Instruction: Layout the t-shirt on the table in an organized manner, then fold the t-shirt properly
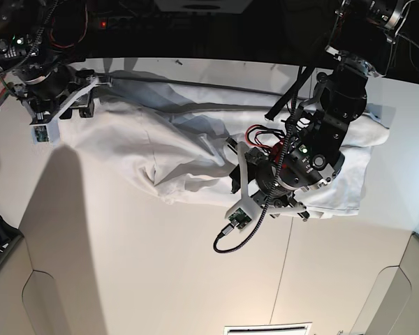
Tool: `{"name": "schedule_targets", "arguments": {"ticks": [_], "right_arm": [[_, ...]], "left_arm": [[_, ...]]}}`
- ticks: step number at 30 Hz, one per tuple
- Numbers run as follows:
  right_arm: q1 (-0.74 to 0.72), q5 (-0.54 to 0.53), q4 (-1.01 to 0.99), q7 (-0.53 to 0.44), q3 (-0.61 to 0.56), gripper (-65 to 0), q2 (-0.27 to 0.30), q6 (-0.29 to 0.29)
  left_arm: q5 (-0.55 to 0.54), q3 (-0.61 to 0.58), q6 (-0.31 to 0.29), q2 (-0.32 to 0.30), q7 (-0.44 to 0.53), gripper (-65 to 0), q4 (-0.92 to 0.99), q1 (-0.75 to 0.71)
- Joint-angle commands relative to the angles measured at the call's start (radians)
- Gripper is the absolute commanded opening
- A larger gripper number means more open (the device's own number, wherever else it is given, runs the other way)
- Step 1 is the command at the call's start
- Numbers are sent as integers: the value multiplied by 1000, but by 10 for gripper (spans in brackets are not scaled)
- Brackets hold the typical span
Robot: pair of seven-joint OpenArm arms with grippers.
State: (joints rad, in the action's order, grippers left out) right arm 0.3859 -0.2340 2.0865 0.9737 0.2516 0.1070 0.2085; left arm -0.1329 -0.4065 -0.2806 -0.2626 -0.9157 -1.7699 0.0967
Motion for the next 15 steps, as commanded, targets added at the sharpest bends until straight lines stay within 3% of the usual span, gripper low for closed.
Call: {"name": "schedule_targets", "arguments": {"ticks": [1, 6, 10, 12, 13, 15], "right_arm": [[-5, -34, 17, -20, 21, -413, -18, -3], [-5, -150, 17, -6, 147, -413, -100, 50], [-6, -232, 17, -4, 268, -413, -103, 210], [-6, -261, 17, 10, 298, -441, -72, 343], [-6, -274, 17, 19, 298, -469, -44, 380], [-7, -273, 19, 25, 272, -521, 34, 395]], "left_arm": [[-2, 3, 0, -1, 21, -406, -19, 17], [-2, 3, 0, -1, 21, -406, -18, 17], [-2, 3, 0, -1, 22, -406, -14, 17], [-2, 3, 0, -1, 32, -406, -14, 17], [-2, 3, 0, -1, 37, -406, -14, 17], [-2, 3, 0, -1, 42, -406, -14, 17]]}}
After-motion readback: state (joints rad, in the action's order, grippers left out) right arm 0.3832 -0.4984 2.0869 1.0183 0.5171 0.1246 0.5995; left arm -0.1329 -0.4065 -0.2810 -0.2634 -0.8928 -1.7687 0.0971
